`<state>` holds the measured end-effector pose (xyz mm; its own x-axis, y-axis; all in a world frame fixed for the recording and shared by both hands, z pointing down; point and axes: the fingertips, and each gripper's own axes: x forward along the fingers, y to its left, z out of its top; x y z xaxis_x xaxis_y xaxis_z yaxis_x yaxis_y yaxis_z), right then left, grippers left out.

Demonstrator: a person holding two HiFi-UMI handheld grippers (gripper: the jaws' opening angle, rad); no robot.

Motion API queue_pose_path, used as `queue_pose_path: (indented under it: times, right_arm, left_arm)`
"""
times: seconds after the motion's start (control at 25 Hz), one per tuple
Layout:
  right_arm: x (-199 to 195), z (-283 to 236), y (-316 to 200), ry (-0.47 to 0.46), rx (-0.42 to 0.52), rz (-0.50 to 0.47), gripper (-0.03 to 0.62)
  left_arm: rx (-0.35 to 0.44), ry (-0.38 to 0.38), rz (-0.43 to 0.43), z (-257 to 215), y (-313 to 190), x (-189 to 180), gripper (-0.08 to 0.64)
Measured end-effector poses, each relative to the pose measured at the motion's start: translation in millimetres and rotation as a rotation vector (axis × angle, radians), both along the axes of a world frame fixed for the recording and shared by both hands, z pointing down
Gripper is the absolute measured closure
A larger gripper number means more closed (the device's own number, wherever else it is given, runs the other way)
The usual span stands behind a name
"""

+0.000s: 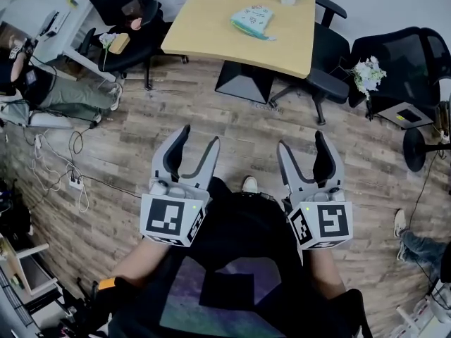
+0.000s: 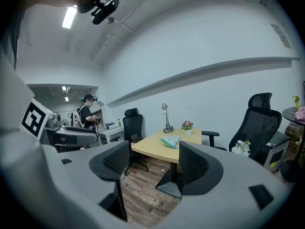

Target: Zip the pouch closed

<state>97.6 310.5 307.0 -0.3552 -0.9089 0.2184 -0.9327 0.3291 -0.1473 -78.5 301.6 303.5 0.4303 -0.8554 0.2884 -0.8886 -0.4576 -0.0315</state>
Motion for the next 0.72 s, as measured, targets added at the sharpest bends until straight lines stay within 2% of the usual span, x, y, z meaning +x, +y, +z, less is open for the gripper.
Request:
queue_pose_path:
  times: [0.4, 0.72]
  right_arm:
    - [10, 15, -22, 0.017, -0.033, 0.020, 0.262]
    - [16, 23, -82, 0.031, -0.082, 0.095, 0.262]
  left_arm:
    - [-0.040, 0.003, 0.017, 19, -20, 9, 0.344]
    - [-0.052, 0.021, 0.073, 23, -94, 16, 0.344]
